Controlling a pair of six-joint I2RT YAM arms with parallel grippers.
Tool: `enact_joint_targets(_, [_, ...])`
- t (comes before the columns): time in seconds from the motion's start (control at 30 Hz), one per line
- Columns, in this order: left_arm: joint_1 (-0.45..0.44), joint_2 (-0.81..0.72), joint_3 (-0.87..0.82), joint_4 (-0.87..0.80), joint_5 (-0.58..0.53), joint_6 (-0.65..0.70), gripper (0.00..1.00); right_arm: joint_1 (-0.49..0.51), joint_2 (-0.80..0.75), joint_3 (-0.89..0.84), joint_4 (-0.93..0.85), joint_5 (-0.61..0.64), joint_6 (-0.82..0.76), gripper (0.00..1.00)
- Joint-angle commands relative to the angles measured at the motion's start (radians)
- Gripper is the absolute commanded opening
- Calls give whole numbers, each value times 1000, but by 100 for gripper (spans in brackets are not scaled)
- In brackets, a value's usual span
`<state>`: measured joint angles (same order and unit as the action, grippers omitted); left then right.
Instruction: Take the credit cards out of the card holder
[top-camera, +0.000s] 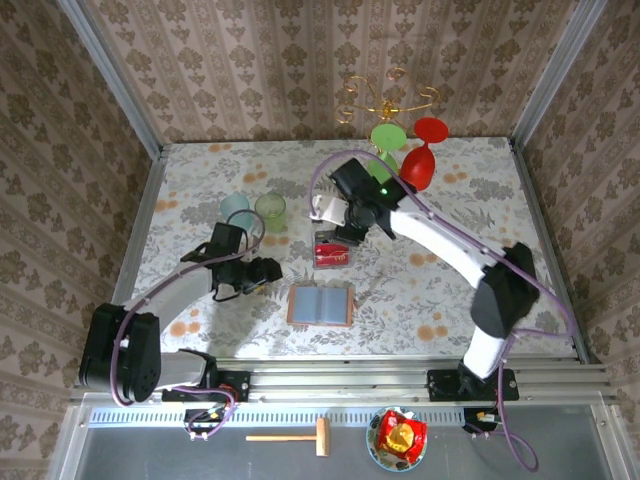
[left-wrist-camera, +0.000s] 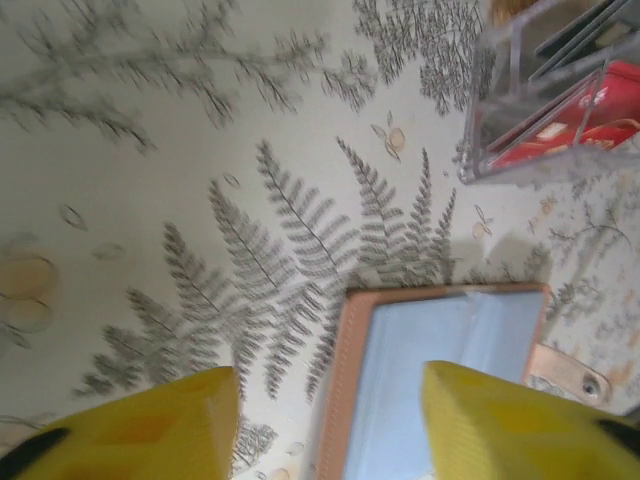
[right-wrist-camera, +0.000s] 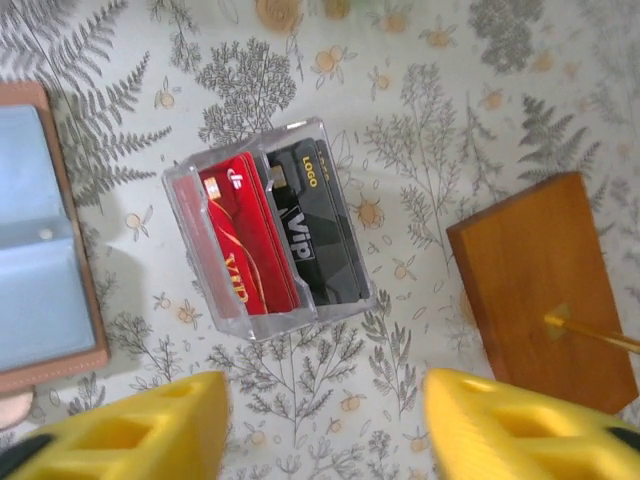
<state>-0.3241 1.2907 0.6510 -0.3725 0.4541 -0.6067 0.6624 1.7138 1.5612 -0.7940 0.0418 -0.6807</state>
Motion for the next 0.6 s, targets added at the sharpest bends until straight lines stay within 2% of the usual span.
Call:
enact_joint_targets(0.0, [44,-31,21,-43,-79,74,61,5,-140,-163,157,0,141,66])
enact_joint_targets(0.13, [102,-36,32,-45,-107,106,74,2,-299,-374,251,39,235,80])
enact_joint_targets(0.23, [133,-50,36,-48,-131,131,82,-8,-401,-498,332,90,297,100])
enact_joint_targets(0.3, [150,-67,36,-57,-162,146,97,-23,-448,-559,360,115,335,100])
enact_joint_targets(0.33, [157,-79,34,-61,-181,155,100,-30,-470,-586,370,136,351,100])
enact_joint_targets(0.57, [223,-156,16,-87,-323,217,100,-118,-570,-727,456,231,454,100])
